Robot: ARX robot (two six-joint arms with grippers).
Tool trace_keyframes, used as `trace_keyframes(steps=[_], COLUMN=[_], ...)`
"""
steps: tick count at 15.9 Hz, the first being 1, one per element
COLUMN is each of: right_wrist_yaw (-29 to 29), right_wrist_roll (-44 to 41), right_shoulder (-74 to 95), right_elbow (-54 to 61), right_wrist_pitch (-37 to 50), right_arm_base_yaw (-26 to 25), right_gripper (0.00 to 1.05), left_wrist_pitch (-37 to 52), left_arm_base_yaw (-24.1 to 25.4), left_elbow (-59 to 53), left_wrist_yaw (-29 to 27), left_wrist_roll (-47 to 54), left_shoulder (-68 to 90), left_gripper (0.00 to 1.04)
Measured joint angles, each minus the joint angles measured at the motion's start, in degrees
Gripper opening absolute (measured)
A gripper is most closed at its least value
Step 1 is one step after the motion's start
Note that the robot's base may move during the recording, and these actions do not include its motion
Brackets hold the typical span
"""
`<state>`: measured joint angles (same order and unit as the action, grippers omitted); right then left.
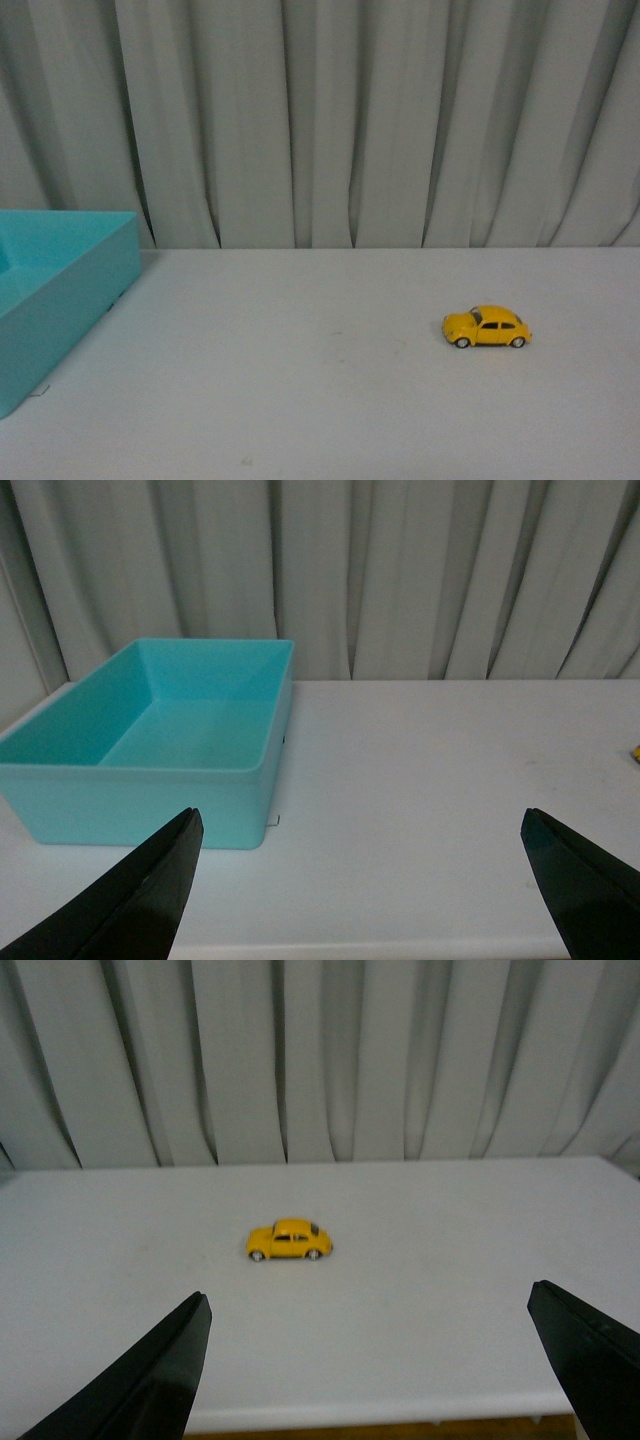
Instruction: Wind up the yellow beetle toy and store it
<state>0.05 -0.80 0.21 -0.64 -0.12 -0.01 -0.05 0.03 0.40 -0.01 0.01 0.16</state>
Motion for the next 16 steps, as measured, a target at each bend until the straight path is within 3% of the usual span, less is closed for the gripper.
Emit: trace_keyframes(steps=[16], right_wrist_yaw=[0.0], right_wrist_roll=[0.0], right_shoulder=[0.0], right_elbow=[0.0], right_wrist_pitch=[-0.1], right_arm_base_yaw=[0.0], right_gripper=[0.98], left_wrist_pitch=[-0.1], left_arm_base_yaw=[0.0], left_elbow=[0.0], left_wrist_yaw=[0.0], left_wrist_roll=[0.0], left_shoulder=[0.0], left_gripper=[0.98])
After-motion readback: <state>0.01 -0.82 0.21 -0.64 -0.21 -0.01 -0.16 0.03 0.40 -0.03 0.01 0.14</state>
